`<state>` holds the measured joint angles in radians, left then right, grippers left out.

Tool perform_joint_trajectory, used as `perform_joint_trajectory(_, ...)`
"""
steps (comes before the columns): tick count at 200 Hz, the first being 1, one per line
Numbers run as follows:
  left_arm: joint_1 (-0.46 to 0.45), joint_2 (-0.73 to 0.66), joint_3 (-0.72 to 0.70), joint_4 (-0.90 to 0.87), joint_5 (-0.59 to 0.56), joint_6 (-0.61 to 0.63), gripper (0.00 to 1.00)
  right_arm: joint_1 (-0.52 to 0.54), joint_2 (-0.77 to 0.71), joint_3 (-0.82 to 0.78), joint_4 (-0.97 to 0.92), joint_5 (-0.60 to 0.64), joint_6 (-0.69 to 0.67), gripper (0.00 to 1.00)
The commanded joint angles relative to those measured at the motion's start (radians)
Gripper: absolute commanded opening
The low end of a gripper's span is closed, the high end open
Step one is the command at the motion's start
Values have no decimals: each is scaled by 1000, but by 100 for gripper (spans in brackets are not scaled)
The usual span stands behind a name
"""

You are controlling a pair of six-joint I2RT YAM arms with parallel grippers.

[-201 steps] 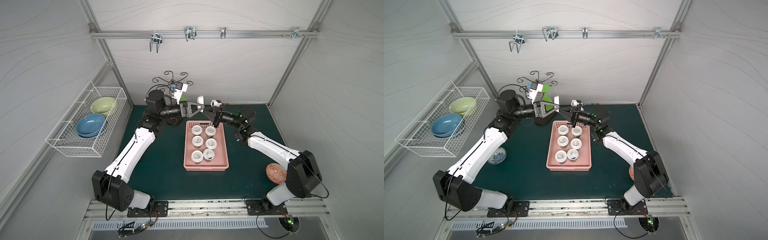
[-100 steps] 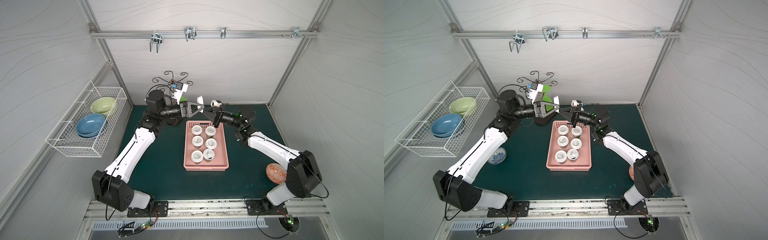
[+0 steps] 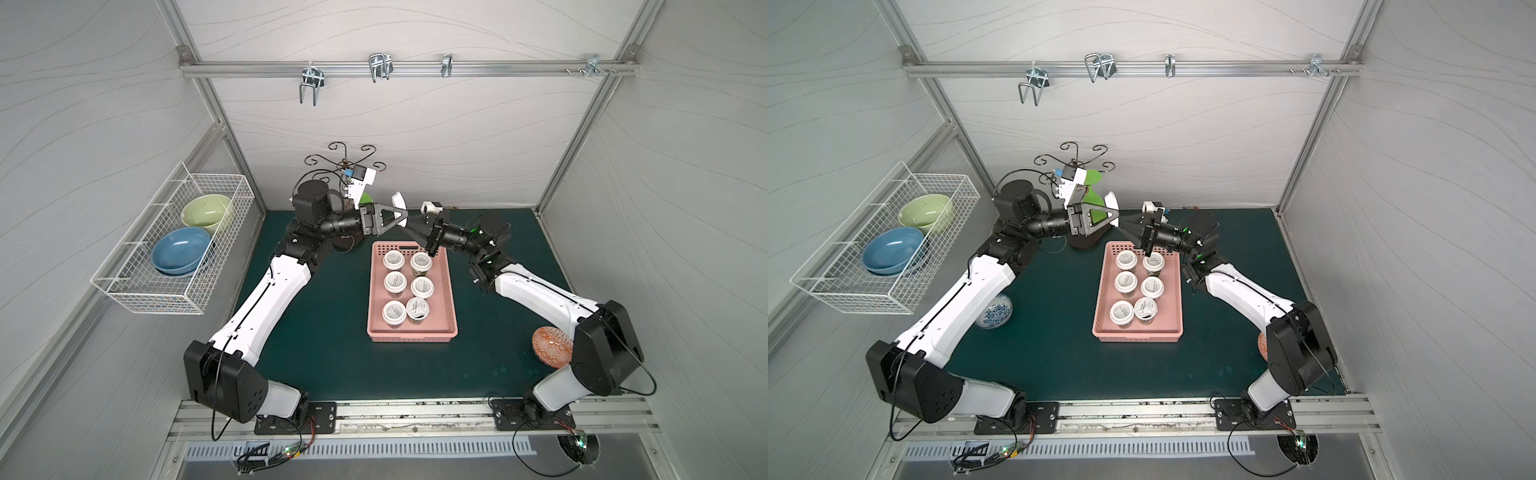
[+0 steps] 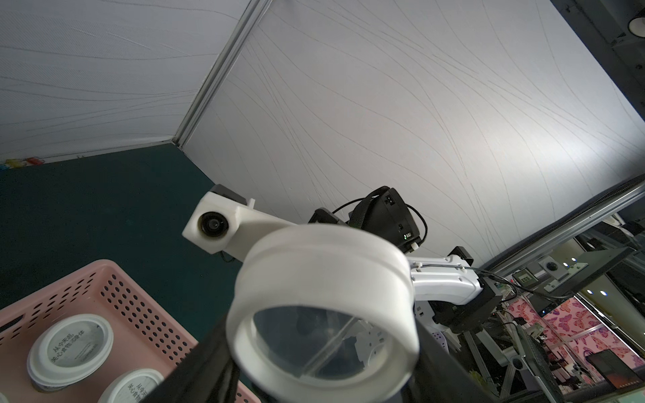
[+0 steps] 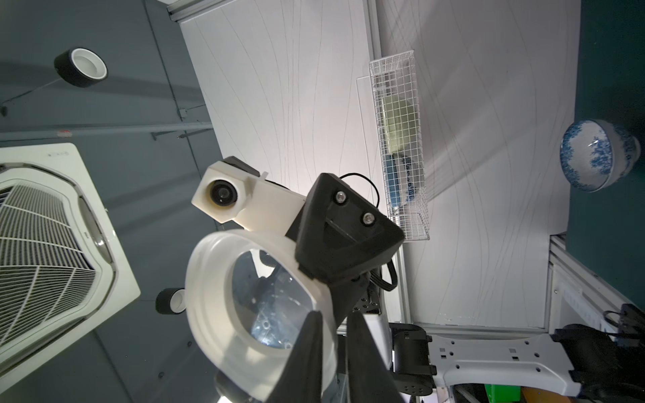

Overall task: Put the yogurt in the basket
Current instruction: Adjust the yogurt in the basket.

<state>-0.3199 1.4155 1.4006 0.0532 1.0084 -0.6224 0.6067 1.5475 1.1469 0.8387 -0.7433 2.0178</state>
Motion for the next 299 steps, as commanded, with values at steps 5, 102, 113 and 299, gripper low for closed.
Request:
perform_joint_trajectory(5, -3, -16, -2, 14, 4, 36, 69, -18, -8, -11, 40, -14, -5, 31)
perform_joint_trajectory(102, -26, -60, -19, -431, -44, 483, 68, -453, -368, -131, -665, -293, -589, 53)
perform_joint_trajectory(113, -44, -72, -33, -505, -69, 574, 68, -461, -395, -45, -962, -291, -835, 55)
perform_joint_trajectory(299, -426, 202, -33, -856, -660, 1137, 65, -395, -707, -204, -1682, 225, -1666, 99)
